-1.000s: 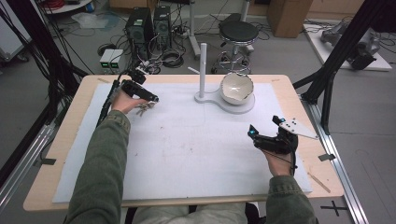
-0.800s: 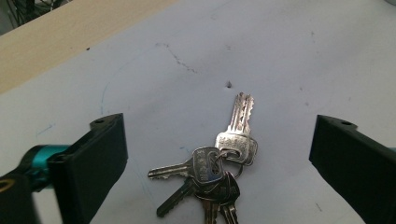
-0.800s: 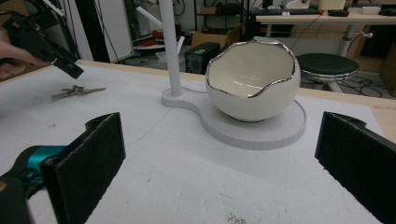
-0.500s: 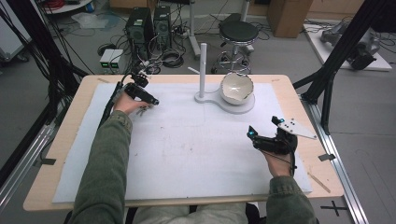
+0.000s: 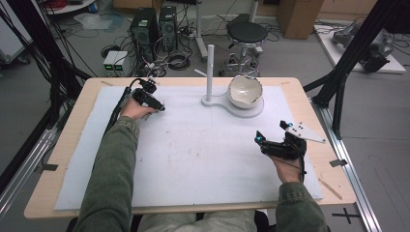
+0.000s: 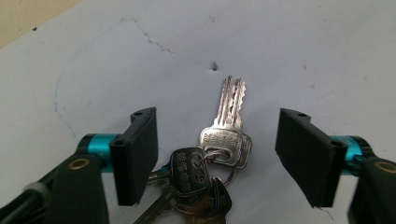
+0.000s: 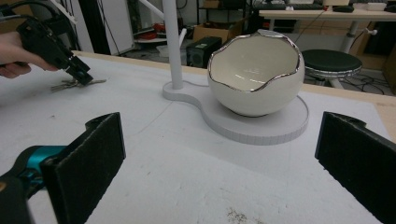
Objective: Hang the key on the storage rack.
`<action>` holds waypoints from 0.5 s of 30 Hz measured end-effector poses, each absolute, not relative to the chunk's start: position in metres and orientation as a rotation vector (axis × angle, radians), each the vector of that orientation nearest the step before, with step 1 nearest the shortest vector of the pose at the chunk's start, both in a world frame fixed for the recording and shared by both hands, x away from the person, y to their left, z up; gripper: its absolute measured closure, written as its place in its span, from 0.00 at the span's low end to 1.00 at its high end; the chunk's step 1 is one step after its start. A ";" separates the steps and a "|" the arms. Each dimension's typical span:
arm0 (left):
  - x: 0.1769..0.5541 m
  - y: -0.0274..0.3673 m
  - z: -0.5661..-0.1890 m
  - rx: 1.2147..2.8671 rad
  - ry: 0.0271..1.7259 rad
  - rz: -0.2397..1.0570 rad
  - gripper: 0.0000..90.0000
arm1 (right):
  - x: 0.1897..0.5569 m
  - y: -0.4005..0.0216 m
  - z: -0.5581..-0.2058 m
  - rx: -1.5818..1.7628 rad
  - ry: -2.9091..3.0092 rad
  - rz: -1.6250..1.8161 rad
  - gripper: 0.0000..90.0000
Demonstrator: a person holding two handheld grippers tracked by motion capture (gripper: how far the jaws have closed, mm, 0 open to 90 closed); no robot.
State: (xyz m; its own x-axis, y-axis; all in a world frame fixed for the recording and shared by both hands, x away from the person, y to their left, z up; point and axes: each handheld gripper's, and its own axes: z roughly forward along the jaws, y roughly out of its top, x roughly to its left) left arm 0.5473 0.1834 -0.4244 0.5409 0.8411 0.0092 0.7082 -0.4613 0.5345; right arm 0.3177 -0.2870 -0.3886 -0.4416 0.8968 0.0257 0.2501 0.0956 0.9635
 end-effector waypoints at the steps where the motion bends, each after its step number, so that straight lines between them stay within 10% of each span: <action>1: 0.547 0.183 -0.425 2.311 1.254 0.392 0.40 | 0.318 -0.287 -0.389 1.127 1.772 1.370 0.01; 15: 0.547 0.184 -0.429 2.308 1.207 0.338 0.68 | 0.319 -0.287 -0.390 1.130 1.793 1.355 0.01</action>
State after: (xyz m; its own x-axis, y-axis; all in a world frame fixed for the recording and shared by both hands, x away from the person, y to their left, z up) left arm 0.5469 0.1839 -0.4289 0.5743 0.8185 -0.0145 0.6917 -0.4756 0.5435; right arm 0.3191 -0.2867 -0.3902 -0.4453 0.8952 0.0200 0.2640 0.1099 0.9583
